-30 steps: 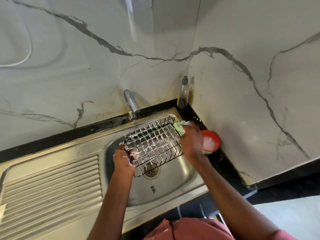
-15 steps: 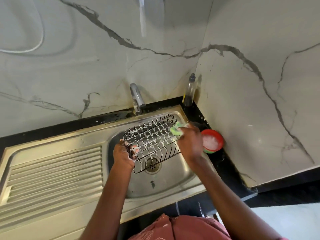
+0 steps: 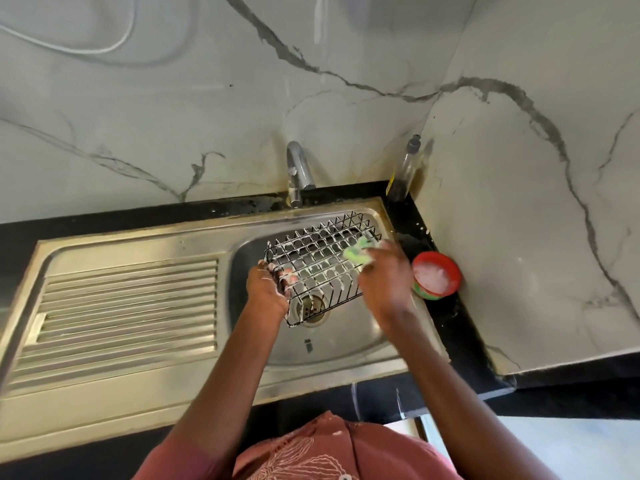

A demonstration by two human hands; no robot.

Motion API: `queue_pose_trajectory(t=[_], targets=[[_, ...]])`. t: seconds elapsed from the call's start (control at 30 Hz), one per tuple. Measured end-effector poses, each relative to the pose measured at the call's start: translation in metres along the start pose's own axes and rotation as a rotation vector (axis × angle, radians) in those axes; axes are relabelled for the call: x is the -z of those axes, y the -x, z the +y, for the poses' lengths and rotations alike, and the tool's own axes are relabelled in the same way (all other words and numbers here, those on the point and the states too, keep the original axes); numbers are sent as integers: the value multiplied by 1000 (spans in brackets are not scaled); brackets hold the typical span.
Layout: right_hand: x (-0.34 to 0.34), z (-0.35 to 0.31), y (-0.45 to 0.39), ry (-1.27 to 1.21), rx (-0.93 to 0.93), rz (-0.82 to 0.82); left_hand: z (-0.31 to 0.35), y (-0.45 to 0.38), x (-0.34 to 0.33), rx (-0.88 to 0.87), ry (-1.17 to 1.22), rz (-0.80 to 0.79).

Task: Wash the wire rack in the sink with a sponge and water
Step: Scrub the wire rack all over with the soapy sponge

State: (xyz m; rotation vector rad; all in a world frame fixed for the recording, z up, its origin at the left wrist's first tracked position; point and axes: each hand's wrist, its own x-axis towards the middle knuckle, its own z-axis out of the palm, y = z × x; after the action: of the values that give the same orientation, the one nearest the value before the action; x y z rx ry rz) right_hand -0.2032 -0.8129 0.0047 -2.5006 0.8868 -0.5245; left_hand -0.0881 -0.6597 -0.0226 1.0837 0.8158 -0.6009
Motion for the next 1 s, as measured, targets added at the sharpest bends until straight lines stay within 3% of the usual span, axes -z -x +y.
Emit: queue_pose_trajectory(t=[0.17, 0.33, 0.5, 0.63, 0.7, 0.83, 1.0], targets=[[-25, -62, 65, -110, 290, -219, -5, -4, -8, -22, 47, -65], [-20, -57, 41, -162, 388, -224, -1, -7, -16, 2, 28, -158], [-24, -58, -1, -151, 281, -30, 10, -10, -34, -10, 32, -248], [-33, -49, 16, -139, 500, -162, 19, -3, -25, 13, 55, -184], [-33, -36, 7, -119, 427, -168, 22, 3, -18, 33, 92, -158], [-24, -7, -16, -101, 50, -52, 23, 6, -9, 57, 78, -71], [-34, -16, 15, -261, 164, -131, 26, 26, -9, 82, 62, 36]])
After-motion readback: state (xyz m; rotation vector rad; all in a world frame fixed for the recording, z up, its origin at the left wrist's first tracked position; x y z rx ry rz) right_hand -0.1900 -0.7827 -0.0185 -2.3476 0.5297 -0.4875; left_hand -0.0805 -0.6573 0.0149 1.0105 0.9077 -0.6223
